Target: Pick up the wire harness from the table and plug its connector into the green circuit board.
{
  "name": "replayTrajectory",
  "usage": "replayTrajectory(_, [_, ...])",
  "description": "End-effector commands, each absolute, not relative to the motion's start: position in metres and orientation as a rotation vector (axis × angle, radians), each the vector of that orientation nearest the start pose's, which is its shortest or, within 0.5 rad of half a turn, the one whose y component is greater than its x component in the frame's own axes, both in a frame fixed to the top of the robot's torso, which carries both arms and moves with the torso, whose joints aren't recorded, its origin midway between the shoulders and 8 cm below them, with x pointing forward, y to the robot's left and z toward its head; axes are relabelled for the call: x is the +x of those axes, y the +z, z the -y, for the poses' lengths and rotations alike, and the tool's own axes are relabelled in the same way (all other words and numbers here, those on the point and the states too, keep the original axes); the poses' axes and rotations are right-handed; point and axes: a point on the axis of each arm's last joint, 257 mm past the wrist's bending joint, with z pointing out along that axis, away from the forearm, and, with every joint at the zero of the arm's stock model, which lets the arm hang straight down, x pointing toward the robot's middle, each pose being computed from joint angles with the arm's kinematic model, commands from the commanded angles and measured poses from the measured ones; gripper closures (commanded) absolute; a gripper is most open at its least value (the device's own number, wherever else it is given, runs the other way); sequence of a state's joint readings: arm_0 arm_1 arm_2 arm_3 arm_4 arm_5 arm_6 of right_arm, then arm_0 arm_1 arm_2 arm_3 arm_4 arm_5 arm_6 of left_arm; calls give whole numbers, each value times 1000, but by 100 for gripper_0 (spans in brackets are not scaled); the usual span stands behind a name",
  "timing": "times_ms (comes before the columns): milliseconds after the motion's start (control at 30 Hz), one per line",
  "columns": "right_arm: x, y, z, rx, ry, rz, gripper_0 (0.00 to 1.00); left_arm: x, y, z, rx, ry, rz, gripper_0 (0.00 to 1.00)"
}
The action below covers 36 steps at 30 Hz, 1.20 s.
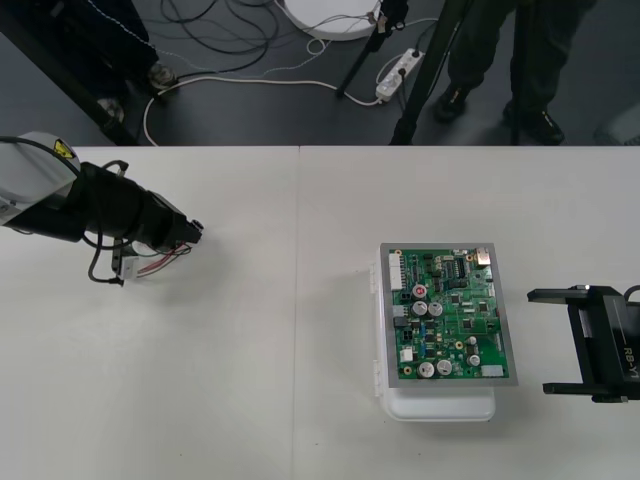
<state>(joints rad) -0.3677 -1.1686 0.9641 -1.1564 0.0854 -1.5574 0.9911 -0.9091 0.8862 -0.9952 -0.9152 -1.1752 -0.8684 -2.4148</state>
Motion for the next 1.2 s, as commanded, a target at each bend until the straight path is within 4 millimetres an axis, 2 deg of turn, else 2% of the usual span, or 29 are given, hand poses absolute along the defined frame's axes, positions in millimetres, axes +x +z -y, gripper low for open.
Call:
replayTrajectory(33, [290,-185,238,-1323,934,-956,0,539,-257,-250,-3325,-898,-925,100])
replayTrajectory(367, [290,-185,238,-1323,934,-956,0,520,-244,-255,-3480,-840,-683,100])
replayTrajectory(700, [290,-185,238,-1323,934,-956,0,508,-226,-263,-3618,-745,-362,100])
replayTrajectory(1200, [290,-185,238,-1323,934,-956,0,480,-205,-253,-3805,-557,203,100])
